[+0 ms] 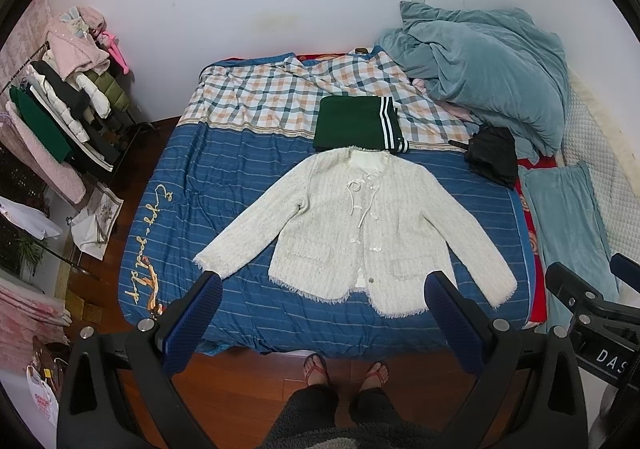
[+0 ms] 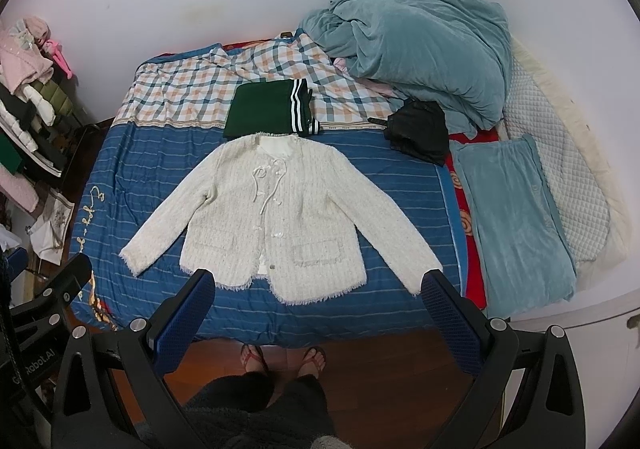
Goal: Fold large clothes
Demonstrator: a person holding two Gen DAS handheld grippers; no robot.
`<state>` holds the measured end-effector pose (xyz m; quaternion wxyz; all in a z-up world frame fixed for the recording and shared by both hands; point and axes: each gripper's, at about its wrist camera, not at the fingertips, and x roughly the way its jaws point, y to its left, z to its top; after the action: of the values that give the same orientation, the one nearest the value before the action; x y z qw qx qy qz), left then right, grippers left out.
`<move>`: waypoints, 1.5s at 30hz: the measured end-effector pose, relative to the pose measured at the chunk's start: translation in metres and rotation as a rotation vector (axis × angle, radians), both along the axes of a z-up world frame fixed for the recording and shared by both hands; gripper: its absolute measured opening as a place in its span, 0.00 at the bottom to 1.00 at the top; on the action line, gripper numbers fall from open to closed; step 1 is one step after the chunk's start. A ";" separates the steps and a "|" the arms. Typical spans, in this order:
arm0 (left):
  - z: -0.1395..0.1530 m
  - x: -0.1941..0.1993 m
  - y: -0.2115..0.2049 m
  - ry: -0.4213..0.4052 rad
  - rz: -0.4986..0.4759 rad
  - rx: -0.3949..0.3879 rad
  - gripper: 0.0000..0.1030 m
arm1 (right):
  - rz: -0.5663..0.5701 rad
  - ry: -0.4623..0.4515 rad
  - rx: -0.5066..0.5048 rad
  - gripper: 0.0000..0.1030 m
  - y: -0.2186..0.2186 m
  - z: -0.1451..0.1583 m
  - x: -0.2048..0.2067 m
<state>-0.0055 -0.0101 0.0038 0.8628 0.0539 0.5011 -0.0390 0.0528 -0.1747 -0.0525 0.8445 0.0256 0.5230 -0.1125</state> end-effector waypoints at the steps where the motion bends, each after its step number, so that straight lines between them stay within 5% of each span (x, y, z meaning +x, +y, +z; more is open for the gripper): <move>1: 0.000 0.000 0.000 0.001 0.000 0.000 1.00 | -0.001 0.000 0.000 1.00 -0.002 0.003 0.002; 45: 0.003 0.006 0.000 -0.002 -0.003 -0.009 1.00 | -0.007 -0.002 0.008 1.00 0.005 0.006 -0.001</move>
<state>0.0003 -0.0100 0.0070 0.8635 0.0509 0.5000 -0.0427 0.0522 -0.1696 -0.0465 0.8446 0.0307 0.5224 -0.1132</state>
